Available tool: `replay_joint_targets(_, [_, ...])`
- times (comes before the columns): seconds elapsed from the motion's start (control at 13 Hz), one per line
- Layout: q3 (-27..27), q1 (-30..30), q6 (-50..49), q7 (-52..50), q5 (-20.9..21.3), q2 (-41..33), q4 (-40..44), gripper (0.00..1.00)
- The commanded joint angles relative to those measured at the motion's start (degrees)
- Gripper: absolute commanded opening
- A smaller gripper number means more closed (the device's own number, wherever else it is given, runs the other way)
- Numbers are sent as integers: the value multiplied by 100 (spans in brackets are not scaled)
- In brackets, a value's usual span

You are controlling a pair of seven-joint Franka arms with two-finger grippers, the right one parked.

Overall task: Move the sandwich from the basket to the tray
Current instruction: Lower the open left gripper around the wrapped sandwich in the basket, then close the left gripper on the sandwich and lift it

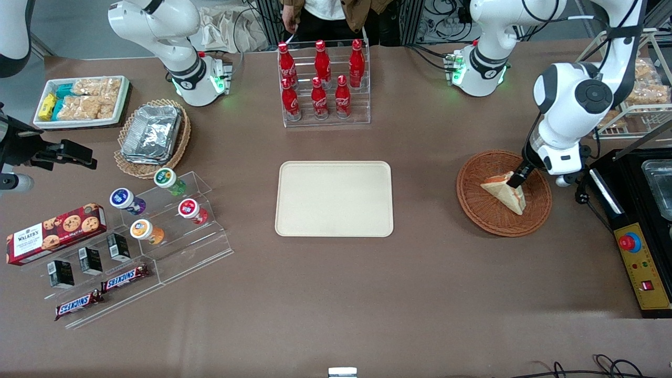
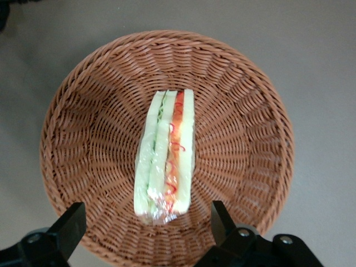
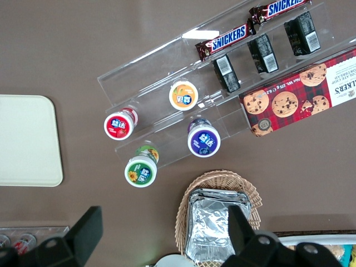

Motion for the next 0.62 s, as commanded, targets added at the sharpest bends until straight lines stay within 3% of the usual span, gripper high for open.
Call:
replay_joint_targets(0.0, [-31,38,629,-312,95,223,-223,100])
replay_joint_targets(0.54, [-22,47,1623,-321,86,943,-426,100])
